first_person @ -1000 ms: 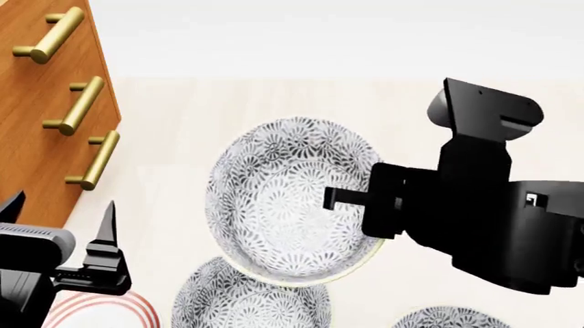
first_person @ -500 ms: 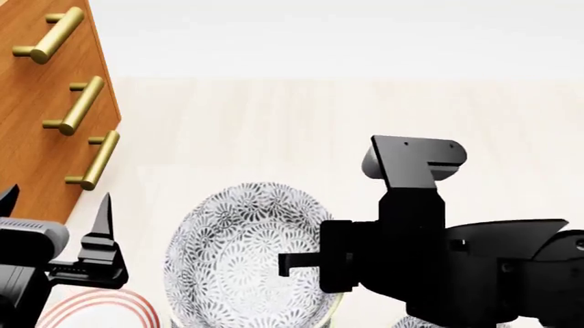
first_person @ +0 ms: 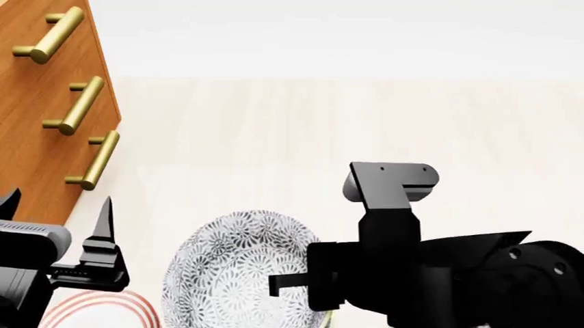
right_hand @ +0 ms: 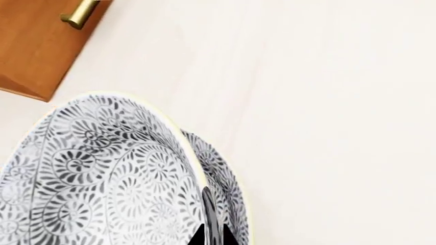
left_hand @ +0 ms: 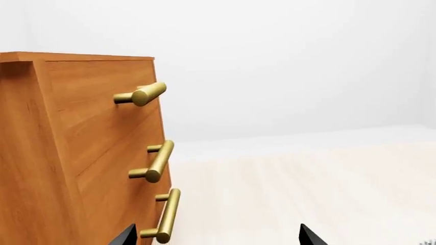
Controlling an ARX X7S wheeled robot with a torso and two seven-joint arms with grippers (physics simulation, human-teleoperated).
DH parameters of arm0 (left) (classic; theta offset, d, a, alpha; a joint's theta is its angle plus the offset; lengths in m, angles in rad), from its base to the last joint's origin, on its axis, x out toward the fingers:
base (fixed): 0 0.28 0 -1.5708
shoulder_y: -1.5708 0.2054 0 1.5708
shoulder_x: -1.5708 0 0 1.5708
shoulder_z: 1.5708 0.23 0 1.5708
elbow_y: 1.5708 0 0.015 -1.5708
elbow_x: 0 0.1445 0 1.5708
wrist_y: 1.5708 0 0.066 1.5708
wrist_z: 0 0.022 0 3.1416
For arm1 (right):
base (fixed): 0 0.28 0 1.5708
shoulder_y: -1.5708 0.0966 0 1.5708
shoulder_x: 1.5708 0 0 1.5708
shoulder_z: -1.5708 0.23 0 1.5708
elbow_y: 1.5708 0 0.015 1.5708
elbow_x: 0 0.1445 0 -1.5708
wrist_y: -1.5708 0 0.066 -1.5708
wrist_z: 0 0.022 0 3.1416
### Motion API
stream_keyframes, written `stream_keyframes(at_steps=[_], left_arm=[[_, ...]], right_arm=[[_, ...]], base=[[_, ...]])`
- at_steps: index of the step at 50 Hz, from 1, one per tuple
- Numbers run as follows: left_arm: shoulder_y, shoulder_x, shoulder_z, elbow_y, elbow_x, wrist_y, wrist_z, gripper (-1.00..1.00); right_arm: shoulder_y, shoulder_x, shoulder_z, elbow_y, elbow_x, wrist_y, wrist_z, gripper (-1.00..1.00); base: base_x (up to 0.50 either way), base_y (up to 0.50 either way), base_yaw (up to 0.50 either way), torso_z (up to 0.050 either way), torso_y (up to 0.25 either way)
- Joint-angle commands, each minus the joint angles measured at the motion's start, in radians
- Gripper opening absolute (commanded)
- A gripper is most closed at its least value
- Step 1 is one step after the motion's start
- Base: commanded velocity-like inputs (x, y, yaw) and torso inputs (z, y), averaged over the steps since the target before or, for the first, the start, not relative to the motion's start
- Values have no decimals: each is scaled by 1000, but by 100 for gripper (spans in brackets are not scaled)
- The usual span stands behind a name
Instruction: Stack the bowl at the front on the bowl in the middle.
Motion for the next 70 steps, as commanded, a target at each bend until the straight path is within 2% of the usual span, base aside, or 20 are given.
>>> stream_keyframes(at_steps=[1, 12, 13, 29, 34, 38, 42, 46, 48, 50, 54, 62, 70], left_arm=[[7, -1, 5, -5, 0, 13, -4, 100], [5, -4, 6, -7, -4, 15, -9, 100], [5, -4, 6, -5, -4, 12, -10, 100], [1, -10, 13, -3, -3, 12, -19, 100], [4, 0, 15, -12, 60, 85, -72, 100], [5, 4, 13, -5, 82, 120, -93, 100], [28, 10, 2, 19, 117, 215, -124, 100], [73, 9, 8, 36, 185, 392, -153, 100], [92, 3, 16, 55, 207, 459, -155, 100], [94, 4, 17, 80, 217, 462, -163, 100], [104, -3, 22, 135, 234, 471, -170, 100], [113, -16, 22, 208, 231, 446, -170, 100], [104, -19, 21, 186, 223, 458, -168, 100]], right_arm=[[10, -4, -58, 42, -66, -48, -91, -100], [15, 2, -105, 48, -84, -45, -150, -100], [18, 1, -105, 53, -84, -45, -147, 100], [14, 7, -108, 30, -98, -77, -111, 100], [-141, 61, -99, -341, -429, -500, 33, 100], [-256, 100, -108, -542, -630, -724, 102, 100], [-352, 113, -110, -627, -781, -883, 169, 100], [-485, 129, -134, -677, -1002, -1143, 208, 100], [-527, 138, -141, -711, -1094, -1217, 246, 100], [-559, 152, -148, -767, -1177, -1263, 283, 100], [-595, 172, -151, -848, -1271, -1308, 326, 100], [-597, 175, -155, -879, -1291, -1307, 331, 100], [-589, 171, -156, -860, -1289, -1314, 325, 100]], base=[[0, 0, 0, 0, 0], [0, 0, 0, 0, 0], [0, 0, 0, 0, 0], [0, 0, 0, 0, 0], [0, 0, 0, 0, 0], [0, 0, 0, 0, 0], [0, 0, 0, 0, 0], [0, 0, 0, 0, 0], [0, 0, 0, 0, 0], [0, 0, 0, 0, 0], [0, 0, 0, 0, 0], [0, 0, 0, 0, 0], [0, 0, 0, 0, 0]])
